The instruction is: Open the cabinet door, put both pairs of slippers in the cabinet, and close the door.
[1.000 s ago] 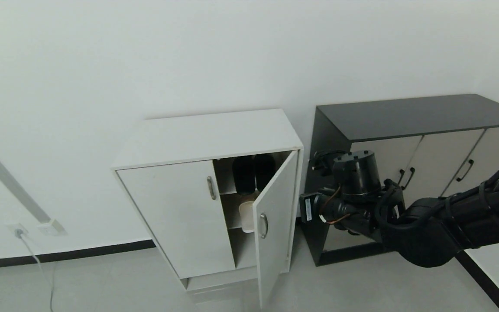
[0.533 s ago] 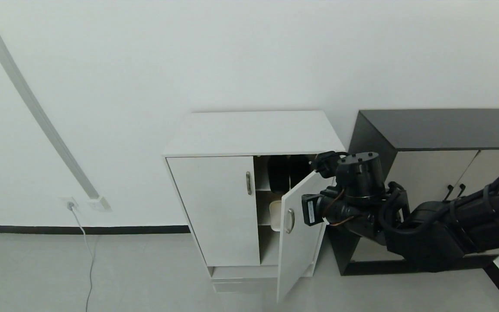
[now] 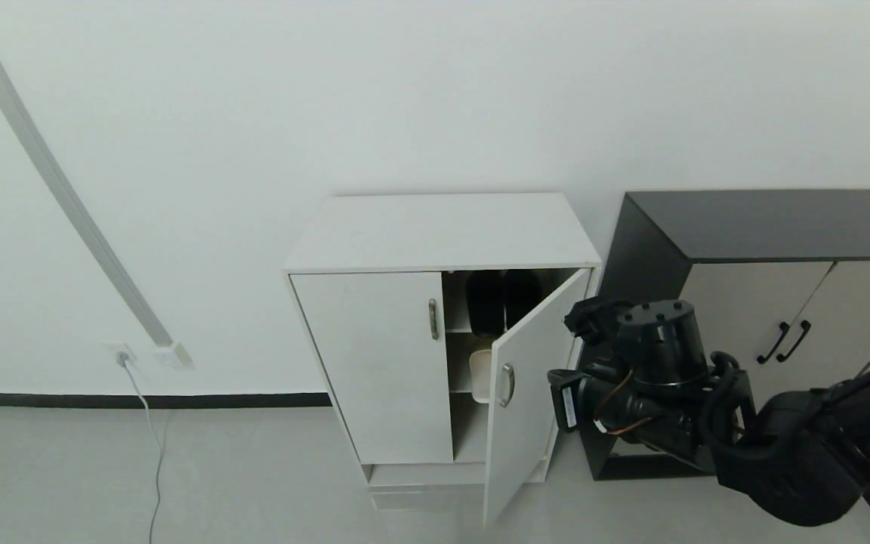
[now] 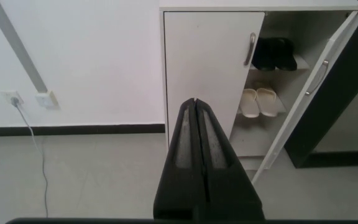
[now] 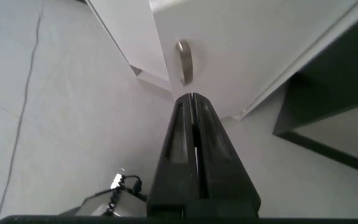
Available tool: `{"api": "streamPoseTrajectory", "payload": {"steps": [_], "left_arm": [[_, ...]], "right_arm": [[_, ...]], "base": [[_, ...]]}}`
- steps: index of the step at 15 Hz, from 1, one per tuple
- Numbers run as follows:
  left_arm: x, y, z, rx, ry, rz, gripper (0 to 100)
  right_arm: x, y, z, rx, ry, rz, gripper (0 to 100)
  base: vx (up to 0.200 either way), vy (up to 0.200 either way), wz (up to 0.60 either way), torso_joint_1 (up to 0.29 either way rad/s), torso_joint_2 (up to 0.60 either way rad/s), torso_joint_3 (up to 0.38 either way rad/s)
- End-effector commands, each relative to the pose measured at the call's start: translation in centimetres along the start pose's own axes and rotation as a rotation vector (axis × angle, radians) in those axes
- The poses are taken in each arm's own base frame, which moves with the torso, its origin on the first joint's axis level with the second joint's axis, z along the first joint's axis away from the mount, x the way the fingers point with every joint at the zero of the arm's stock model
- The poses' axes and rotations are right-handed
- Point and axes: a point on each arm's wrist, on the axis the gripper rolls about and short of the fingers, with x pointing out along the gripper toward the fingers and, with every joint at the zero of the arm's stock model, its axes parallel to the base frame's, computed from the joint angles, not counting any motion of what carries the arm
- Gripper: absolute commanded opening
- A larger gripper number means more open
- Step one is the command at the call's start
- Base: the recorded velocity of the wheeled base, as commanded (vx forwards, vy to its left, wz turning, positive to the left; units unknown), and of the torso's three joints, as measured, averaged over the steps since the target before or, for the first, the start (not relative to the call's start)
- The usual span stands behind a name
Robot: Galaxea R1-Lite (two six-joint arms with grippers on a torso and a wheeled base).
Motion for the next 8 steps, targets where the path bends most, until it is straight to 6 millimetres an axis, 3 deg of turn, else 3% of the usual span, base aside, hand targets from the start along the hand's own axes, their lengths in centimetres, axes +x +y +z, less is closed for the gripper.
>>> {"api": "streamPoseTrajectory", "payload": {"steps": [1,4,8], "left_arm": [[0.0,0.0,0.0,0.0,0.001,0.001,0],[0.0,0.0,0.0,0.0,0.001,0.001,0],[0.0,0.0,0.0,-0.003,0.001,0.001,0]], "right_arm": [[-1.0,-0.2,-1.5,-0.026,0.02,0.003,0],[-0.8,-0.3,-2.9,-0.029,0.034,0.002,0],[1.5,-0.1,-4.9,-0.031,0.052,-0.001,0]], "base": [[0.2,0.0,0.0,0.002,0.0,0.002],[0.2,0.0,0.0,-0.004,0.0,0.005],[0.0,0.0,0.0,0.0,0.0,0.0]]}}
